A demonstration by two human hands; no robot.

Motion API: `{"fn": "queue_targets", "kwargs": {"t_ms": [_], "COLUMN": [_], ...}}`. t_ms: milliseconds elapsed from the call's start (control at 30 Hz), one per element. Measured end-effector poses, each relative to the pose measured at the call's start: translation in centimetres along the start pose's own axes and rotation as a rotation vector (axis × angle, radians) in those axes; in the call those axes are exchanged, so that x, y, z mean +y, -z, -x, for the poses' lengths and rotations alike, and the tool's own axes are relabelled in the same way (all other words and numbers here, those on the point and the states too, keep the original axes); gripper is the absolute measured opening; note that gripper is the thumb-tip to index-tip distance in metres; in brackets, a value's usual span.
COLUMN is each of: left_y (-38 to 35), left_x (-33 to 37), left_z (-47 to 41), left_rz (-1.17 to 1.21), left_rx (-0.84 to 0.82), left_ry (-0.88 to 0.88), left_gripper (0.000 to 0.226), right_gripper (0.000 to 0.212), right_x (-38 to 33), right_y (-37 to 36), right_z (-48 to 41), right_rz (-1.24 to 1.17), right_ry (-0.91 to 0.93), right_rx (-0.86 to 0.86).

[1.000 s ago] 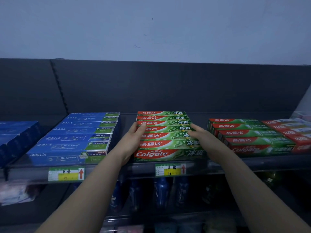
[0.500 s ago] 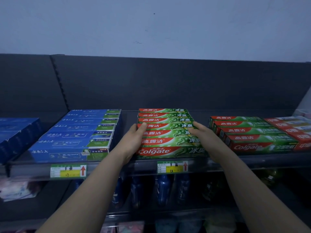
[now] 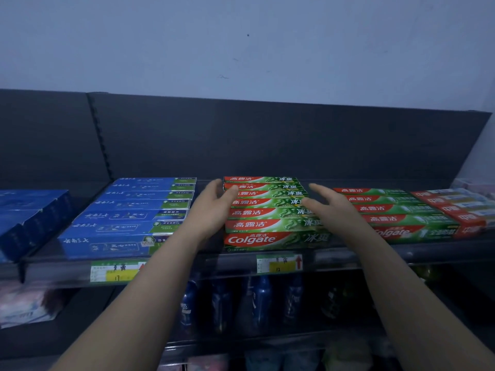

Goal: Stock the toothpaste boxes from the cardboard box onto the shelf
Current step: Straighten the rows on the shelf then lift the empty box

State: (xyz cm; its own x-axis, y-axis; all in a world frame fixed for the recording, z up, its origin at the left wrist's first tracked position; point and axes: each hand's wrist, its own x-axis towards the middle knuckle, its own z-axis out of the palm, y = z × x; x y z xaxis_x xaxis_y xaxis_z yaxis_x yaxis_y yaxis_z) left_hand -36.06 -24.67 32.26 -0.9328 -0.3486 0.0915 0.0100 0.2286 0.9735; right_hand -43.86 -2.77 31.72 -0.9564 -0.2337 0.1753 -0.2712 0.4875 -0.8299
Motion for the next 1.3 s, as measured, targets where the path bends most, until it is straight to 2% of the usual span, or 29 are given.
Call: {"fn": "queue_targets", "kwargs": {"t_ms": [200,500,700,933,1133,1300], "left_y": [3.3,12.2,19.3,25.0,26.4,24.5], "left_x": [1.0,0.1,-2.9,-6.0,-8.3,-9.6], "left_z": [1.2,3.6,6.0,9.7,12.4,14.4], "left_rz": [-0.105,-0.202,-0.259,-0.295,-0.352,-0.366], "left_rx": [0.032,0.129,0.089,-0.013,-0.092,-0.187], "left_ry": [-0.141,-0.268,-0.276,-0.232,-0.243,-0.23], "left_gripper": [0.057,0.037,0.036,0.039,0.039,0.04], "right_gripper": [0.056,0.048,0.043,0.046,0.046,0.046], "right_x": [-2.9,-9.4,-12.6,-14.9,-14.6,-12.7], "right_y": [-1.5,-7.2,-12.9,-18.7,-20.8,-20.4], "right_z": [2.2,6.8,10.5,15.7,19.9,24.2], "right_rz": [0.099,0.115,0.09,0.128,0.16,0.189], "right_ry": [0.043,0.067,0.078,-0.01,-0.109,-0.2], "right_rx": [0.048,0.122,0.206,0.169,0.172,0.217]}}
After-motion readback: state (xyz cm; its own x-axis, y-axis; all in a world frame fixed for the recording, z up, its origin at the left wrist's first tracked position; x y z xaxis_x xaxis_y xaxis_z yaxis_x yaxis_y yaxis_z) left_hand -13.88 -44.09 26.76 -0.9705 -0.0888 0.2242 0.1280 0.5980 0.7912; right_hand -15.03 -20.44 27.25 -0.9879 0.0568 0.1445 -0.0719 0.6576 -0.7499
